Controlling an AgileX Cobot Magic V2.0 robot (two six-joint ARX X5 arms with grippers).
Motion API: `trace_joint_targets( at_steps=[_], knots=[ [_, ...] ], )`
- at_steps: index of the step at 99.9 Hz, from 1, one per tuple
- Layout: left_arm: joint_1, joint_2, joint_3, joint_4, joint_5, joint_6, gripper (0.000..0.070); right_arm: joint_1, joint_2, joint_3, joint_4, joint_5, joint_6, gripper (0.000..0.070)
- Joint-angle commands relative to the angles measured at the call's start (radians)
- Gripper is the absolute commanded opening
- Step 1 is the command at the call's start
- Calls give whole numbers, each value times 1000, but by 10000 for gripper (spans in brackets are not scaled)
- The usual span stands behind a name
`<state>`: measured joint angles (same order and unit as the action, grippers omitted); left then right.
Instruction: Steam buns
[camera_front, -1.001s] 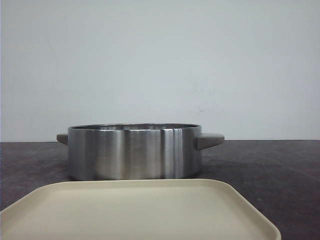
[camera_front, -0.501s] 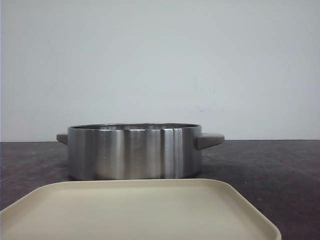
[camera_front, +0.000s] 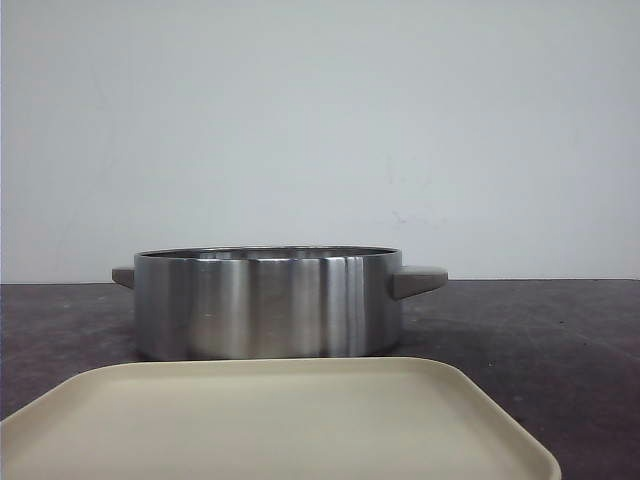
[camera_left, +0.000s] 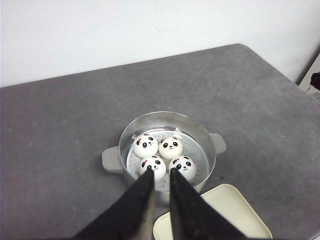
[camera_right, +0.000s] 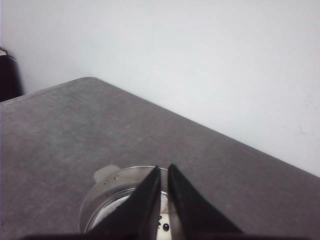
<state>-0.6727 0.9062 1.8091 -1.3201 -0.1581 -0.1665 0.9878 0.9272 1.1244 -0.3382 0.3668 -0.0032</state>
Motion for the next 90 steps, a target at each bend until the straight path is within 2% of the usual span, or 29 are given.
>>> trace_joint_targets(
  at_steps=[1, 27, 35, 44, 49, 54, 60, 66, 73, 90],
  knots=[
    [-8, 14, 21, 10, 1, 16, 3, 11, 5, 20, 13, 0, -4, 16],
    [-8, 14, 21, 10, 0, 16, 3, -73, -51, 19, 5, -30, -1, 19],
    [-8, 14, 21, 10, 0, 16, 3, -148, -110, 5, -76, -35, 26, 25],
    [-8, 14, 21, 10, 0, 16, 3, -283, -195, -77, -109, -85, -14, 24],
    [-8, 14, 21, 10, 0, 16, 3, -383, -258, -172, -44, -139, -52, 23],
    [-8, 14, 21, 10, 0, 16, 3, -494, -330, -298, 74, -228, -89, 23],
    [-8, 14, 21, 10, 0, 16, 3, -628, -421, -465, 242, -344, -84, 23],
    [-8, 14, 21, 10, 0, 16, 3, -745, -511, -621, 366, -399, -59, 23],
    [-8, 14, 21, 10, 0, 16, 3, -826, -612, -764, 402, -392, -18, 23],
    [-8, 14, 21, 10, 0, 16, 3, -880, -821, -986, 279, -291, 1, 23]
  ],
)
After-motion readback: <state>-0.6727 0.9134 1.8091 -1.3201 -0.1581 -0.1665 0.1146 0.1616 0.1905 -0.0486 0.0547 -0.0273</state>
